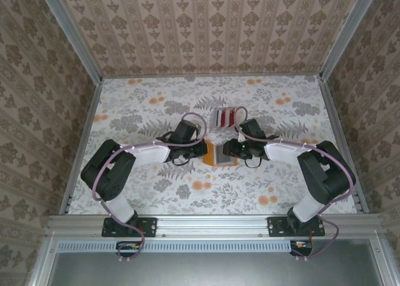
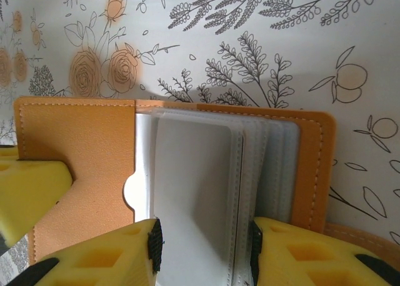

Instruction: Put the credit cards into the card holder

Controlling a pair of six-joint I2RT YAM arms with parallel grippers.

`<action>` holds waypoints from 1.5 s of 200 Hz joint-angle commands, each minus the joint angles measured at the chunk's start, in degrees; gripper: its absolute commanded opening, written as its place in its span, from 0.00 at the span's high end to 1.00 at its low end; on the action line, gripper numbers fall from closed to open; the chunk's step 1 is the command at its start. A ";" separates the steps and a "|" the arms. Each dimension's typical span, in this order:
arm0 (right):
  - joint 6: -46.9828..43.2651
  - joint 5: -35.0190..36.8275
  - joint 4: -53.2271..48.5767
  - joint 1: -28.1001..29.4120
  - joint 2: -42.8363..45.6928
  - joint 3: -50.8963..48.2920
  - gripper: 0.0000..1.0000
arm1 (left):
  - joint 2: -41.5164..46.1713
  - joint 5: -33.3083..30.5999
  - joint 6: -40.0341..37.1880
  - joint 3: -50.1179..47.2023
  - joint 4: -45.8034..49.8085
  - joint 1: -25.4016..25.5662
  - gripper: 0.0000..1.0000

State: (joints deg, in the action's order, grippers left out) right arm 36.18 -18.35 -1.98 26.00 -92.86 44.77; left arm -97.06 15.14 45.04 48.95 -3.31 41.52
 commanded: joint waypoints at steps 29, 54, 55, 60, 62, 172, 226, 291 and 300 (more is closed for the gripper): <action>0.52 -3.17 -0.49 0.46 -0.59 2.31 0.57 | -1.16 -0.54 1.24 -0.67 -0.62 0.65 0.97; 0.56 -4.73 -0.99 0.52 1.05 3.37 0.57 | -1.95 -0.12 1.03 0.06 -0.67 0.65 0.98; 0.60 -4.84 -0.95 0.49 1.08 3.38 0.57 | -1.97 -0.11 1.02 0.12 -0.66 0.66 0.98; 0.65 -5.10 -0.92 0.52 1.61 3.43 0.57 | -2.07 0.02 0.95 0.37 -0.61 0.61 0.98; 0.65 -5.20 -0.92 0.47 1.78 3.47 0.57 | -2.15 0.06 0.94 0.45 -0.57 0.63 0.98; 4.51 -12.32 5.11 0.63 -1.05 4.36 0.55 | -2.07 0.22 0.92 0.60 -0.97 0.65 0.97; 4.51 -13.89 5.48 0.72 -2.16 5.63 0.54 | -1.71 -0.13 0.84 0.14 -1.14 0.62 0.97; 1.45 -12.08 1.63 0.76 0.45 6.29 0.53 | -2.13 -0.13 1.37 -0.36 -2.30 0.62 0.97; 2.04 -13.20 2.75 0.79 -0.48 6.38 0.52 | -2.35 0.19 1.32 -0.21 -2.28 0.61 0.97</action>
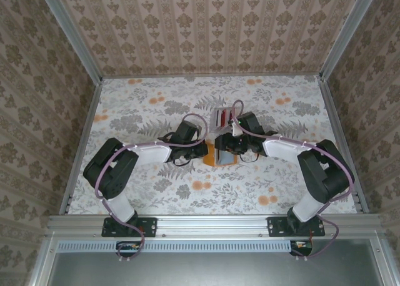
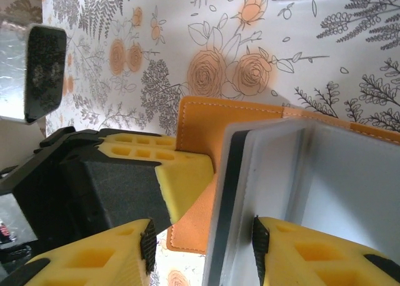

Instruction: Put the credit cards into the card holder

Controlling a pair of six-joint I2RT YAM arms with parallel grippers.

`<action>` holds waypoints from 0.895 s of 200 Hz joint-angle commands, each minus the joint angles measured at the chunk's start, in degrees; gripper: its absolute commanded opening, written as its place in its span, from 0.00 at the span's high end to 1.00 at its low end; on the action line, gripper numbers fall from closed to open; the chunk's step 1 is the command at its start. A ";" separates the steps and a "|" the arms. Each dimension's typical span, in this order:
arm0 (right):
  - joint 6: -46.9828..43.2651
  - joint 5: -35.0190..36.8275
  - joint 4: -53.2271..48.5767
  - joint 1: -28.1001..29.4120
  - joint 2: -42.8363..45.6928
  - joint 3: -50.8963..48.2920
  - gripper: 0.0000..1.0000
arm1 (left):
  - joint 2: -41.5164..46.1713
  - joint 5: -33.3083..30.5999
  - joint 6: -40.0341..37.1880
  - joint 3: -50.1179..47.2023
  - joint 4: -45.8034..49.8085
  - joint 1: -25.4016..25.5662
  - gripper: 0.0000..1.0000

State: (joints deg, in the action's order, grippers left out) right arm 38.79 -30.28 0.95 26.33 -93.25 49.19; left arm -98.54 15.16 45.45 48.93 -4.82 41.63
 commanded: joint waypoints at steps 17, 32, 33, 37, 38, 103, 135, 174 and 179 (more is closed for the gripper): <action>1.31 -2.89 2.69 0.86 -1.67 2.04 0.52 | -0.77 0.32 0.79 -0.20 -0.68 0.55 0.98; 1.91 -3.13 3.10 1.75 -3.16 2.98 0.52 | -0.81 0.15 0.60 -0.15 -0.46 0.56 0.98; 1.91 -3.17 3.05 1.77 -3.25 3.04 0.52 | -0.79 0.14 0.60 -0.15 -0.45 0.56 0.98; 1.89 -3.17 2.86 2.07 -3.57 3.31 0.52 | -0.82 0.17 0.58 -0.26 -0.46 0.56 0.98; 1.90 -3.14 2.84 2.11 -3.67 3.38 0.52 | -0.80 0.15 0.59 -0.25 -0.46 0.51 0.98; -2.10 1.52 -3.21 3.12 -2.75 4.88 0.51 | 0.50 -1.05 0.41 -1.17 0.15 0.39 0.98; -3.35 4.50 -5.85 2.94 -1.17 4.46 0.51 | 0.11 -0.65 0.33 -0.81 0.01 0.23 0.98; -5.64 8.59 -9.42 3.05 -0.71 4.05 0.52 | 0.45 -1.43 0.27 -0.94 0.60 0.29 0.96; -6.13 9.13 -10.02 3.03 -0.62 4.10 0.53 | 0.50 -1.61 0.44 -1.08 0.72 0.16 0.95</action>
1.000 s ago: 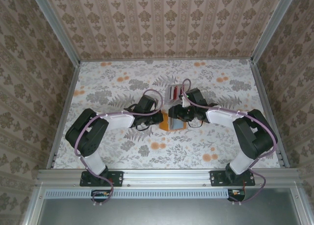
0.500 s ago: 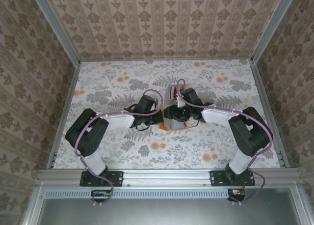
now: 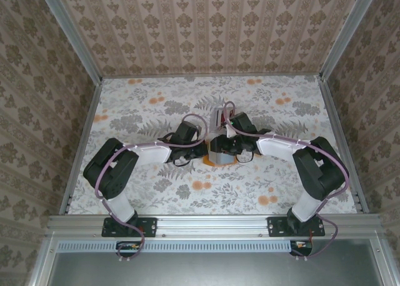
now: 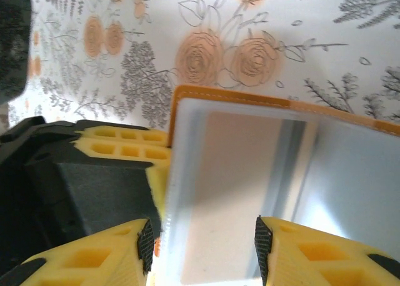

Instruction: Put the credit cards into the card holder

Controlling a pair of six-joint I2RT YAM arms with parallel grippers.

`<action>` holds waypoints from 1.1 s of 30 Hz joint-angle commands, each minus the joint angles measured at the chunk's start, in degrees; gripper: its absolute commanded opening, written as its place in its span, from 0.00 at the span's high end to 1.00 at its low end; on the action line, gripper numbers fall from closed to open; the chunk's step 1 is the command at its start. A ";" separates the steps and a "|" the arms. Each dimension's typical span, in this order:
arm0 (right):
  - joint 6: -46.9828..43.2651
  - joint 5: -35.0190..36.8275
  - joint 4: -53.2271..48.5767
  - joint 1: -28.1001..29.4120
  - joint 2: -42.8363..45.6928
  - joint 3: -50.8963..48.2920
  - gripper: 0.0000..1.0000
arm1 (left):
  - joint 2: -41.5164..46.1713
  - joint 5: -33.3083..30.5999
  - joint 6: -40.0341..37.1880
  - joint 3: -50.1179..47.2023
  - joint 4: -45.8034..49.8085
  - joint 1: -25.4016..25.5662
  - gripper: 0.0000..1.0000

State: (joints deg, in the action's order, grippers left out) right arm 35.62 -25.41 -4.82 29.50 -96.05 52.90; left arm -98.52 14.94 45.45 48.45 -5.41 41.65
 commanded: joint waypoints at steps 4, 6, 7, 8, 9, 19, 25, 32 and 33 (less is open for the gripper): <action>-4.66 7.25 -6.92 -0.13 2.14 0.67 0.59 | 0.61 -1.51 0.60 -1.14 1.10 0.10 0.92; -5.13 8.82 -7.63 -0.12 1.93 0.47 0.62 | 0.61 -1.49 0.60 -1.30 0.97 0.12 0.90; -5.29 8.96 -7.68 -0.12 1.59 0.45 0.63 | 0.68 -1.49 0.69 -1.45 0.89 0.14 0.88; -5.38 8.80 -7.66 -0.12 1.03 0.52 0.64 | 0.83 -1.46 0.88 -1.51 0.79 0.17 0.85; -5.56 8.45 -7.36 -0.14 0.24 0.56 0.64 | 1.11 -1.49 0.95 -1.76 0.61 0.14 0.81; -8.94 14.05 -12.41 0.41 -5.06 2.99 0.63 | 4.17 -2.96 -0.32 -3.03 4.46 -1.66 0.61; -8.63 14.15 -12.31 0.91 -5.94 2.80 0.60 | 10.95 -4.36 -2.25 -5.65 8.06 -6.27 0.59; -8.53 13.39 -12.65 1.09 -5.24 3.95 0.60 | 12.85 -4.60 -4.82 -3.46 10.01 -7.63 0.59; -8.26 13.07 -12.60 1.09 -4.62 3.96 0.60 | 12.26 -4.02 -4.98 -3.02 9.58 -7.68 0.59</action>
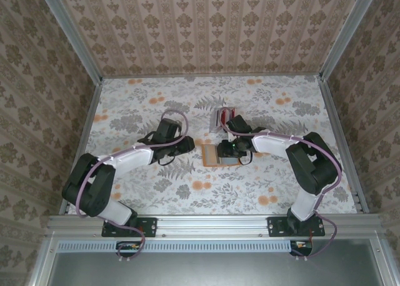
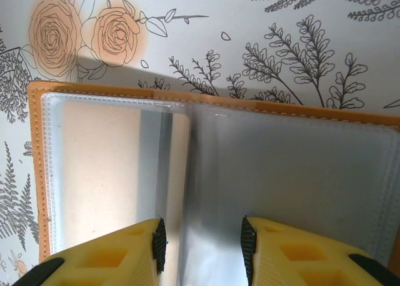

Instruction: Put the credit cards into the card holder

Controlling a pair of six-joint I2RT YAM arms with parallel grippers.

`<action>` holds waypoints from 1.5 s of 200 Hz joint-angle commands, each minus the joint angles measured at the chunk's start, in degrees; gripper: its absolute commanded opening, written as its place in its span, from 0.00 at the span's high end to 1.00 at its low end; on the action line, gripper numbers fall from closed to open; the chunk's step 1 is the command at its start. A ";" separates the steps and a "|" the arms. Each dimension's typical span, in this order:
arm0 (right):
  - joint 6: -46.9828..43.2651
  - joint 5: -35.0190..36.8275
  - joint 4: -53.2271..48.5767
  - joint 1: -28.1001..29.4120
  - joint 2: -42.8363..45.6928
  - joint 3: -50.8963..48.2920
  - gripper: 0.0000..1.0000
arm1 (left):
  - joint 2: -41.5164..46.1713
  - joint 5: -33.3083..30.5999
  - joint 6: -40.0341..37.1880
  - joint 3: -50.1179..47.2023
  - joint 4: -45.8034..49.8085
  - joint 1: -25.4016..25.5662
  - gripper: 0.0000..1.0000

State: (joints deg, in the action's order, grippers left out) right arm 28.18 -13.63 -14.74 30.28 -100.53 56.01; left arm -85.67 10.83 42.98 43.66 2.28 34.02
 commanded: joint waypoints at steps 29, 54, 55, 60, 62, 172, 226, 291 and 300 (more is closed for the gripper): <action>0.63 -0.36 0.06 0.30 3.62 -0.27 0.59 | -3.31 1.73 -3.66 4.41 1.06 -0.01 0.59; 1.59 -1.96 1.41 0.30 5.38 -0.32 0.58 | -4.54 2.66 -5.13 6.87 1.39 -0.01 0.59; 1.60 -2.03 1.40 0.30 5.45 -0.35 0.58 | -4.52 2.68 -5.20 6.92 1.49 -0.01 0.59; 1.96 -2.28 1.64 0.30 5.92 -0.33 0.58 | -4.68 2.70 -5.48 7.40 1.63 -0.01 0.59; 2.12 -2.39 1.75 0.30 6.17 -0.43 0.58 | -4.75 2.77 -5.68 7.54 1.70 -0.01 0.59; 7.40 3.38 -1.18 -0.22 22.92 0.43 0.57 | -2.21 6.18 -10.19 12.14 6.85 -4.31 0.59; 8.27 10.15 -9.84 -0.66 31.30 -0.41 0.55 | 1.62 12.18 -9.73 11.67 11.89 -10.28 0.59; 8.02 13.11 -14.84 -0.75 33.62 1.56 0.53 | 9.41 12.20 -12.79 7.99 17.45 -12.21 0.58; 8.31 13.97 -15.36 -0.75 33.74 1.55 0.53 | 10.16 12.20 -13.61 7.94 18.63 -12.40 0.58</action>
State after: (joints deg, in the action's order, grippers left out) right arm 35.86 -3.18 -26.44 29.82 -68.55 55.88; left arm -78.04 21.76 32.36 52.53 16.14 22.37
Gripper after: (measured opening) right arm 0.467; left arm 0.421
